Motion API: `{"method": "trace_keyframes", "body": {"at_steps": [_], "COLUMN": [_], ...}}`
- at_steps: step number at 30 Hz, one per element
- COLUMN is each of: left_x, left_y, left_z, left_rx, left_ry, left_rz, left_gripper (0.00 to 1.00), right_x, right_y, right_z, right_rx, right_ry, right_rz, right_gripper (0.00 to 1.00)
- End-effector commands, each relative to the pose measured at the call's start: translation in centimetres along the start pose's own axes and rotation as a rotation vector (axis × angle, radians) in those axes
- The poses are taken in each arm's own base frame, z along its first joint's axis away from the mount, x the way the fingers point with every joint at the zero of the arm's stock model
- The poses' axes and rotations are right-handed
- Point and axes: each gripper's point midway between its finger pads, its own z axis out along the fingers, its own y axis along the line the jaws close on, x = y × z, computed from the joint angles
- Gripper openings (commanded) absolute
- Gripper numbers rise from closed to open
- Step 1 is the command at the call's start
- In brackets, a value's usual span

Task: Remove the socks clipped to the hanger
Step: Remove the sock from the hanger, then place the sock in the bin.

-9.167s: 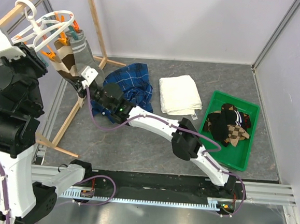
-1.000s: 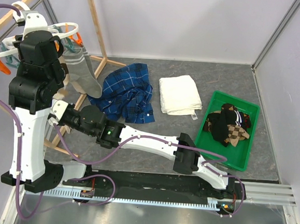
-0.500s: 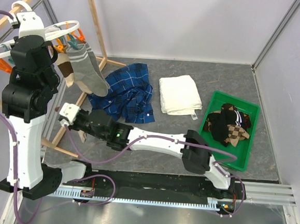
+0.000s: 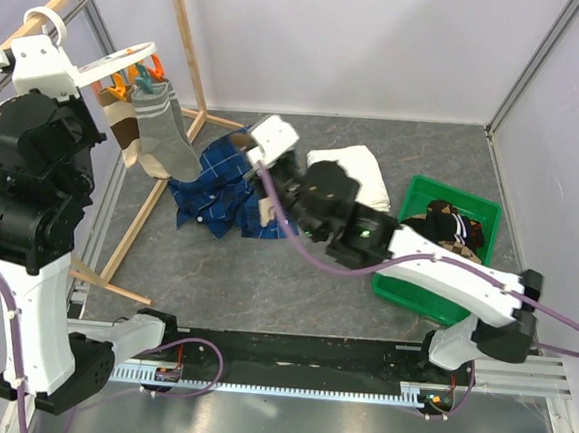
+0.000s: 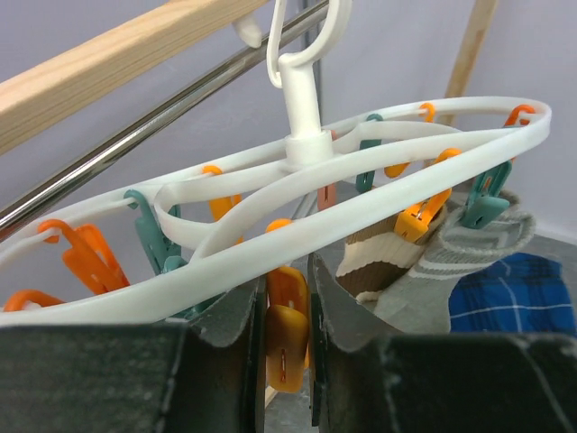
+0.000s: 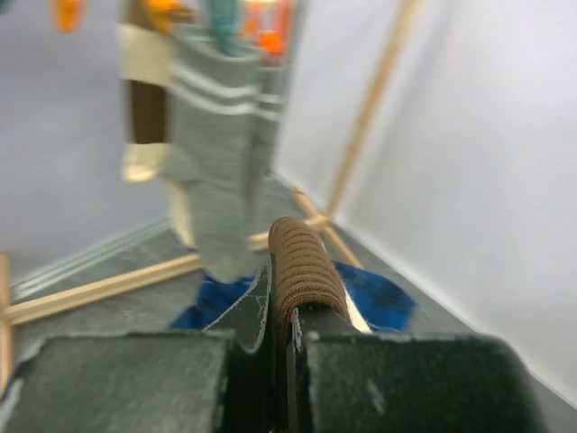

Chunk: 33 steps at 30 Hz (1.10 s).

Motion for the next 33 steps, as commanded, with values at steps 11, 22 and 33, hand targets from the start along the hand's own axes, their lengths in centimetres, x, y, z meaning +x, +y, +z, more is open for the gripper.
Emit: {"method": "trace_keyframes", "body": {"at_steps": [11, 22, 33], "left_x": [-0.1, 0.7, 1.9], "left_y": [-1.2, -1.3, -2.6], "left_z": [-0.9, -1.3, -0.9], "left_rx": [0.087, 0.110, 0.161], "left_ry": [-0.033, -0.034, -0.050], "left_rz": [-0.093, -0.084, -0.084], "left_gripper": [0.02, 0.03, 0.04], "right_x": [8.4, 25.0, 39.7], "right_y": [-24.8, -32.9, -32.7], "right_z": [-12.5, -22.6, -29.1], "right_rx": [0.585, 0.836, 1.018], "right_ry": [0.417, 0.861, 1.166], "right_rz": [-0.041, 0.166, 0.544], "right_gripper": [0.02, 0.06, 0.24]}}
